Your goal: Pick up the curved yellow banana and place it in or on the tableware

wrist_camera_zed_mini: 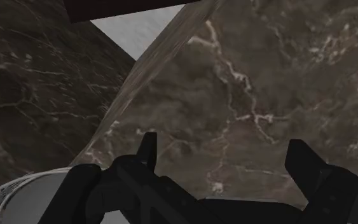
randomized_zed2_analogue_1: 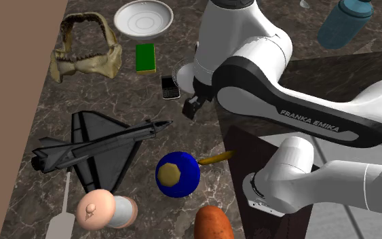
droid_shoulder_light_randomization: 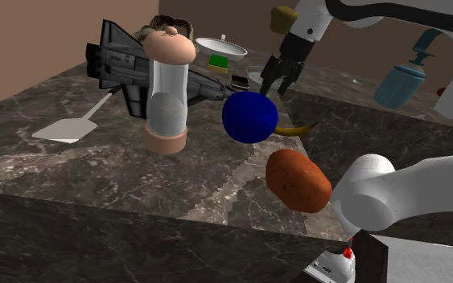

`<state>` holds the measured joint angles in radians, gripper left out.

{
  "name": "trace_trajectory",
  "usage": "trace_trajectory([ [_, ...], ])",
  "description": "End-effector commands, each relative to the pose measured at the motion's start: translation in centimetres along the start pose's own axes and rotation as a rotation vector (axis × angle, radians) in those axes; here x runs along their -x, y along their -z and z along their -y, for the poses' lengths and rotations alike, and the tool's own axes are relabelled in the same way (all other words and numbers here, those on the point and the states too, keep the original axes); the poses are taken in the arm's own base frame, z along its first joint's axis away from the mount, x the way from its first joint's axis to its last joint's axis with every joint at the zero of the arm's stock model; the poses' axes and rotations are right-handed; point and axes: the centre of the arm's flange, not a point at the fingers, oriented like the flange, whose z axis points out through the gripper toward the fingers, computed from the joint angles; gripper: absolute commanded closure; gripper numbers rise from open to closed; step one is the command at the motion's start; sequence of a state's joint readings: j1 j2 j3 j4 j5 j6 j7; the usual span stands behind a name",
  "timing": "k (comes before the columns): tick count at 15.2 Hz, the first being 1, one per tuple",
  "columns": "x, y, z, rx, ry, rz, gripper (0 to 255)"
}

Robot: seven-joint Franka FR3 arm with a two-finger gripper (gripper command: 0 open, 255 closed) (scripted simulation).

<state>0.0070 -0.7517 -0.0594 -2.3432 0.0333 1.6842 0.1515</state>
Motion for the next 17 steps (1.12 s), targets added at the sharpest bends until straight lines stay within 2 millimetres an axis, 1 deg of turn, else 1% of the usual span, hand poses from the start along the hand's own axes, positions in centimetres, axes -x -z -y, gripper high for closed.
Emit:
trace_trajectory([
  [1, 0.0, 0.0, 0.0, 0.0, 0.0, 0.0, 0],
  [3, 0.8, 0.2, 2.2, -0.005, 0.149, 0.039, 0],
  [6, 2.6, 0.5, 5.2, -0.011, 0.373, 0.099, 0],
  [11, 6.8, 1.4, 9.1, -0.023, 0.746, 0.197, 0],
  [13, 8.8, 1.9, 10.2, -0.027, 0.896, 0.237, 0],
  [14, 9.4, 2.1, 10.5, -0.029, 0.942, 0.249, 0],
  [17, 9.8, 0.5, 10.4, -0.029, 0.942, 0.249, 0],
])
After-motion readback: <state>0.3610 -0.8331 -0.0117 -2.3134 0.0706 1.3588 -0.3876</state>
